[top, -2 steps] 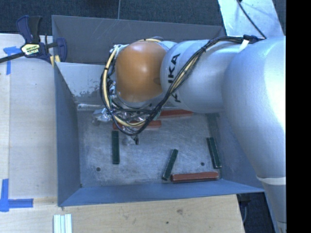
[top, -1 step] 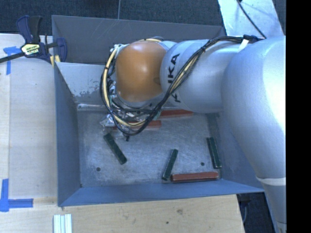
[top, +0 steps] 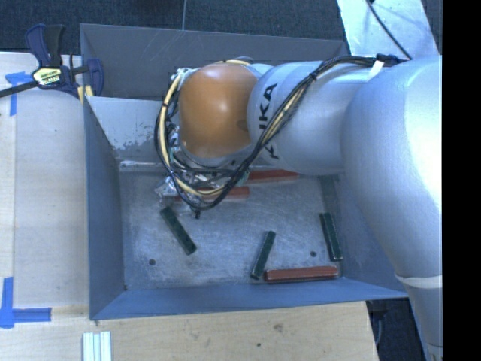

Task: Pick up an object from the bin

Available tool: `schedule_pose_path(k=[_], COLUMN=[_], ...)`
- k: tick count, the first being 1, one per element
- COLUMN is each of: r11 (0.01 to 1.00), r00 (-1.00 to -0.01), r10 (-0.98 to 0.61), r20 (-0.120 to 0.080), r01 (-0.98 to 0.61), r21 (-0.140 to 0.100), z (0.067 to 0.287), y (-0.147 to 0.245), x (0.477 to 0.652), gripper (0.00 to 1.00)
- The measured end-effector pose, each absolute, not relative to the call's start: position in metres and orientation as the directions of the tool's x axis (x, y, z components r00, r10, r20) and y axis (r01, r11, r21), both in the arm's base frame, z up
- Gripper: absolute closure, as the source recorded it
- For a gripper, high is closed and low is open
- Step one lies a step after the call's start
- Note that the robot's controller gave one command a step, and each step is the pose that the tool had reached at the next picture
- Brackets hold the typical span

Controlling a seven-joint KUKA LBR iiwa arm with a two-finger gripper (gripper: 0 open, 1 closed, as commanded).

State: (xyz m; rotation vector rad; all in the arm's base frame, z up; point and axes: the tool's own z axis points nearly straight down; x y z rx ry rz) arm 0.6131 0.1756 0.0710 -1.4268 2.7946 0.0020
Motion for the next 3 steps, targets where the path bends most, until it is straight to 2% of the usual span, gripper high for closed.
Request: schedule_pose_path(k=[1, 2, 3], r11=[0.587, 0.059, 0.062], r00=[-0.587, -0.059, -0.062], r10=[-0.810, -0.998, -0.998], r20=[-0.002, -0.003, -0.004], r01=[-0.810, -0.998, -0.998], r21=[0.000, -0.004, -0.002], z=[0.0705, 0.0702, 0.0708], y=[0.1751, 0.1673, 0.1679], x=[0.6129, 0.6205, 0.6205], gripper=[0.00, 0.00, 1.00])
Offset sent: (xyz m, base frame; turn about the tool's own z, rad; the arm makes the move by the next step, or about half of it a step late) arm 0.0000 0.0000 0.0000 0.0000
